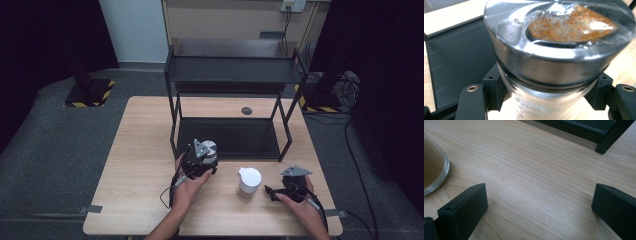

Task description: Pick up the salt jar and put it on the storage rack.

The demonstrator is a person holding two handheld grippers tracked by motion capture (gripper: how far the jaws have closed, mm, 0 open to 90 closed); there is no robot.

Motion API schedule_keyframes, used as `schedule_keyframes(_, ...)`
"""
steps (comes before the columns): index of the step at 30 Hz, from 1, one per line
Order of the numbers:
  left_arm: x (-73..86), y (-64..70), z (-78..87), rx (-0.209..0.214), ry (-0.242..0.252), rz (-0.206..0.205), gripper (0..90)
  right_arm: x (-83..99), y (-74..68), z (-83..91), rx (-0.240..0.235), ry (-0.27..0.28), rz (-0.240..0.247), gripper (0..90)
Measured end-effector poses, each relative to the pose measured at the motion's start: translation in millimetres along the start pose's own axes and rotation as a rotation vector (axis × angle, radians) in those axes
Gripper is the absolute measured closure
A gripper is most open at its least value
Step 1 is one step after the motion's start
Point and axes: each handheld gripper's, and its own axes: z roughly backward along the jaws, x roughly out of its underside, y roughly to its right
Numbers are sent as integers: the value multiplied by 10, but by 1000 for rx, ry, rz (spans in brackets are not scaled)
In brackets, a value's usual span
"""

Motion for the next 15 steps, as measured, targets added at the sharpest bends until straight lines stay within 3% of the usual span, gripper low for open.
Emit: schedule_keyframes(15, -182, -85, -163, -17, 12, -6, 296, 2, 11, 2, -4, 0, 3, 11)
